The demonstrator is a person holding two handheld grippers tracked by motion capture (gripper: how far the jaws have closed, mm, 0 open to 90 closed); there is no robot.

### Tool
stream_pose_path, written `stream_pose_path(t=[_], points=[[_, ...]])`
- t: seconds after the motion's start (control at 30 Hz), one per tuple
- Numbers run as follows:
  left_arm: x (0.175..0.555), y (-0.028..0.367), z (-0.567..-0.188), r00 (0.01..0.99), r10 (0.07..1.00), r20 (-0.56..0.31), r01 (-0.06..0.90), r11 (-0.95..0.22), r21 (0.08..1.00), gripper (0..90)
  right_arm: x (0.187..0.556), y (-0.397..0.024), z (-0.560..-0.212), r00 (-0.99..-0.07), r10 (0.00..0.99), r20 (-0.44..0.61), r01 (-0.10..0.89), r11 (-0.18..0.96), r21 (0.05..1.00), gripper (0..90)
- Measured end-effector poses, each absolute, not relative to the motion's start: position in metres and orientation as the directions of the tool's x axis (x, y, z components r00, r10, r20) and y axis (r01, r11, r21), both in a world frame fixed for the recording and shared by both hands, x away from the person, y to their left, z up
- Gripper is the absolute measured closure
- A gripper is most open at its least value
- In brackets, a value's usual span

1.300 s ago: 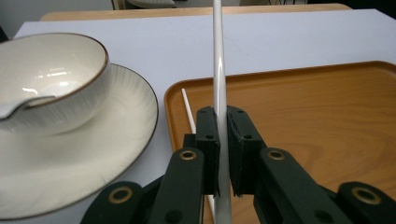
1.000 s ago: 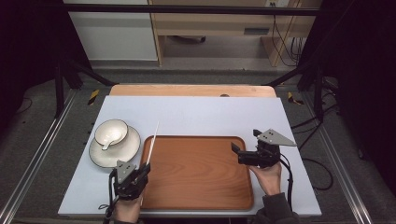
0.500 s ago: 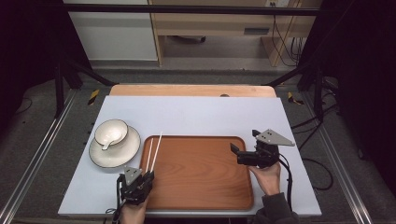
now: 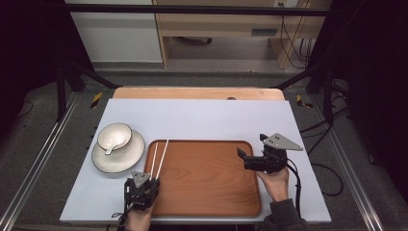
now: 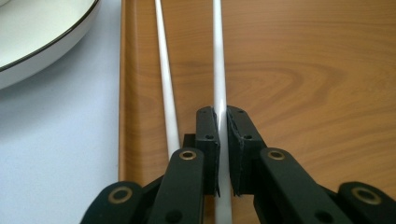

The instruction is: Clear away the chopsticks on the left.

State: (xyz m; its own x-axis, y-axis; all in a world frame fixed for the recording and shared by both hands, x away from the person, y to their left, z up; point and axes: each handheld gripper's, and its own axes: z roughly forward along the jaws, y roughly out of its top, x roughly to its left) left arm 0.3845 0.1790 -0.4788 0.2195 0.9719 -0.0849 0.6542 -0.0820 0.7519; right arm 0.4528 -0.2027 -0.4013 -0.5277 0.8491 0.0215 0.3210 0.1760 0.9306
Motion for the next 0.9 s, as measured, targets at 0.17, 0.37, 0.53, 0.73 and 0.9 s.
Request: stream_pose_path(t=[0.17, 0.37, 0.53, 0.73, 0.9], points=[[0.386, 0.178, -0.478, 0.219, 0.973, -0.076, 0.656, -0.089, 0.750, 83.3, 0.453, -0.202, -0.402, -0.530, 0.848, 0.024, 0.322, 0.175, 0.931, 4.2], [0.389, 0.179, -0.477, 0.222, 0.973, -0.067, 0.665, -0.101, 0.740, 83.0, 0.453, -0.203, -0.401, -0.528, 0.849, 0.018, 0.319, 0.179, 0.931, 4.2], [0.390, 0.178, -0.476, 0.230, 0.971, -0.060, 0.669, -0.113, 0.735, 81.7, 0.453, -0.202, -0.401, -0.529, 0.848, 0.019, 0.320, 0.179, 0.930, 4.2], [0.391, 0.180, -0.474, 0.233, 0.970, -0.070, 0.663, -0.106, 0.741, 82.2, 0.453, -0.203, -0.401, -0.528, 0.849, 0.020, 0.322, 0.178, 0.930, 4.2], [0.389, 0.188, -0.463, 0.282, 0.953, -0.108, 0.622, -0.096, 0.777, 80.7, 0.452, -0.204, -0.401, -0.525, 0.851, 0.022, 0.319, 0.173, 0.932, 4.2]])
